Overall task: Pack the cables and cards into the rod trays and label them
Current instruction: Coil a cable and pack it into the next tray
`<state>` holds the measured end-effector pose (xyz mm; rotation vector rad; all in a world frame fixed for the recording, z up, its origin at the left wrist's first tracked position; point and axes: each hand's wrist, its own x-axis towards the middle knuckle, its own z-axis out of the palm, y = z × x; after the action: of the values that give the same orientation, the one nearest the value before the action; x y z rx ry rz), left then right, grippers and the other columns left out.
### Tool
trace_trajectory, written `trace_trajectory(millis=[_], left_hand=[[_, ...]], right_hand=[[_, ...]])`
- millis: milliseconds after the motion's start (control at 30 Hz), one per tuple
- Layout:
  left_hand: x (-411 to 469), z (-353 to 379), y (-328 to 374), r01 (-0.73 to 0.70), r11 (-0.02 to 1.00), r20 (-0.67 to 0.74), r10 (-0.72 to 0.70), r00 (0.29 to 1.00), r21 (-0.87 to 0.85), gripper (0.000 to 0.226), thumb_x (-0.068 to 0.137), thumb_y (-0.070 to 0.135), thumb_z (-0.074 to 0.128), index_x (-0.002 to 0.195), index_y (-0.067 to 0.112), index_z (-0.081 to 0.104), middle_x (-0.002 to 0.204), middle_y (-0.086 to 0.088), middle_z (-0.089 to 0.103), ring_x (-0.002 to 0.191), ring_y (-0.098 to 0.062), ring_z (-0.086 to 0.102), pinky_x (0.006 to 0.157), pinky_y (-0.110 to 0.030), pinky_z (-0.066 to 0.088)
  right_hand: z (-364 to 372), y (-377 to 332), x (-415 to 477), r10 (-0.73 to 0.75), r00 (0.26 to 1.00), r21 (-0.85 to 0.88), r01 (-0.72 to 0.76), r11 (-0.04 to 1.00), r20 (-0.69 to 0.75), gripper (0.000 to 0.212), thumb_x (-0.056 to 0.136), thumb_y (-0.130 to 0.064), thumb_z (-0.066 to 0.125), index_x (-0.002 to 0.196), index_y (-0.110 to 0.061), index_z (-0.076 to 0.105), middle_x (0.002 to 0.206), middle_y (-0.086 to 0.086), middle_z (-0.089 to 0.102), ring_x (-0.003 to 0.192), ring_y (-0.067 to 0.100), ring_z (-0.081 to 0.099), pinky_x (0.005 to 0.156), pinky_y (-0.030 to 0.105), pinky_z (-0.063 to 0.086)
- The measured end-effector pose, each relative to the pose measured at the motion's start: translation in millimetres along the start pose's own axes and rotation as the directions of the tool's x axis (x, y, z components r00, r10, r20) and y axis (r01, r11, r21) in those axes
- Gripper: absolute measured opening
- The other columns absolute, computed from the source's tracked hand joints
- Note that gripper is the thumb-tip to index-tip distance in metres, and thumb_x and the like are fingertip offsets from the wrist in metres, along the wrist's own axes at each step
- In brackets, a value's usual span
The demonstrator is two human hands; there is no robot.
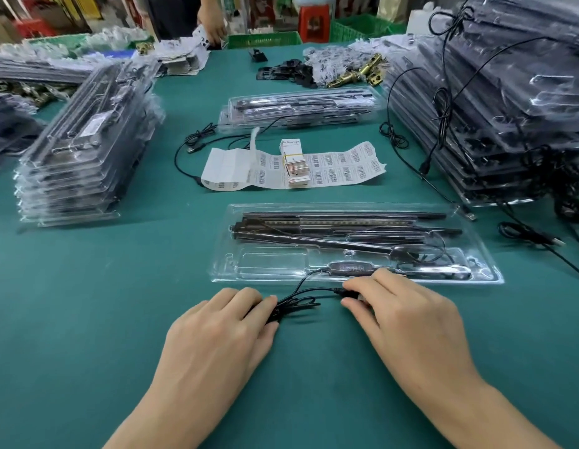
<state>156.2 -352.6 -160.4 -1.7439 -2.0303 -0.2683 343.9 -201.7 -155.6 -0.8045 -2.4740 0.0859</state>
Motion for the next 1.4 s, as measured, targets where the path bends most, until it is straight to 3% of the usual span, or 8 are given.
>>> trace_trajectory(millis=[167,500,700,833,933,1000,1100,1400], left_hand=[[0,1,-5,-0.019,1.0,0.006,0.019,1.0,-0.021,0.034,0.095,0.037,0.051,0.104,0.023,0.08,0.086,0.008,0.068,0.073,-0.017,0.068,0.054,-0.033,0.052],[1,-1,-14,-0.065,0.987,0.078,0.078,0.994,-0.147,0.039,0.097,0.039,0.051,0.12,0.018,0.075,0.101,0.007,0.071,0.087,-0.018,0.07,0.072,-0.034,0.059],[3,-5,-18,-0.042,0.971,0.12,0.072,0.99,-0.237,0.041,0.098,0.042,0.05,0.122,0.02,0.075,0.103,0.012,0.071,0.09,-0.014,0.07,0.072,-0.027,0.059],[4,-6,-19,-0.033,0.968,0.12,0.064,0.991,-0.248,0.039,0.097,0.043,0.049,0.115,0.022,0.077,0.1,0.013,0.071,0.089,-0.012,0.07,0.064,-0.024,0.057],[5,-4,-18,-0.056,0.973,0.099,0.079,0.992,-0.222,0.036,0.097,0.038,0.049,0.112,0.022,0.078,0.096,0.011,0.069,0.084,-0.014,0.069,0.057,-0.026,0.057],[5,-2,-17,-0.062,0.977,0.082,0.08,0.993,-0.205,0.035,0.097,0.035,0.049,0.111,0.021,0.078,0.093,0.009,0.068,0.08,-0.014,0.067,0.054,-0.027,0.055],[5,1,-16,-0.08,0.981,0.069,0.094,0.993,-0.176,0.034,0.098,0.03,0.048,0.111,0.02,0.078,0.091,0.008,0.067,0.077,-0.015,0.065,0.053,-0.028,0.054],[5,3,-16,-0.133,0.977,0.043,0.142,0.989,-0.169,0.031,0.099,0.026,0.05,0.113,0.016,0.076,0.089,0.005,0.065,0.076,-0.017,0.064,0.061,-0.031,0.056]], right_hand=[[2,-3,3,-0.009,1.0,-0.084,0.011,0.996,0.025,0.018,0.072,-0.02,0.09,0.078,-0.02,0.073,0.063,-0.007,0.062,0.055,0.02,0.063,0.043,0.033,0.049],[1,-6,16,-0.166,0.982,-0.093,0.174,0.98,0.085,0.018,0.085,-0.005,0.078,0.079,-0.016,0.065,0.079,-0.004,0.053,0.07,0.019,0.054,0.051,0.034,0.048],[4,-26,29,-0.191,0.932,-0.078,0.225,0.971,0.307,0.049,0.057,-0.005,0.091,0.086,-0.027,0.059,0.084,-0.01,0.049,0.061,0.011,0.05,0.046,0.029,0.045],[10,-31,34,-0.174,0.934,-0.058,0.201,0.978,0.312,0.032,0.075,-0.014,0.085,0.086,-0.03,0.06,0.083,-0.01,0.051,0.064,0.011,0.054,0.05,0.03,0.049],[9,-31,30,-0.205,0.966,-0.038,0.213,0.976,0.157,0.014,0.091,-0.025,0.074,0.079,-0.027,0.067,0.076,-0.01,0.053,0.067,0.013,0.056,0.048,0.029,0.047],[11,-35,29,-0.242,0.965,-0.038,0.246,0.968,0.104,0.019,0.097,-0.034,0.059,0.084,-0.025,0.069,0.08,-0.008,0.054,0.072,0.015,0.057,0.051,0.029,0.047],[17,-40,29,-0.308,0.934,-0.068,0.324,0.944,0.182,0.02,0.088,-0.046,0.067,0.086,-0.026,0.07,0.08,-0.008,0.054,0.072,0.014,0.057,0.053,0.029,0.048],[22,-33,40,-0.346,0.893,-0.013,0.365,0.931,0.287,0.018,0.097,-0.034,0.067,0.081,-0.026,0.065,0.077,-0.009,0.049,0.064,0.013,0.055,0.045,0.031,0.045]])
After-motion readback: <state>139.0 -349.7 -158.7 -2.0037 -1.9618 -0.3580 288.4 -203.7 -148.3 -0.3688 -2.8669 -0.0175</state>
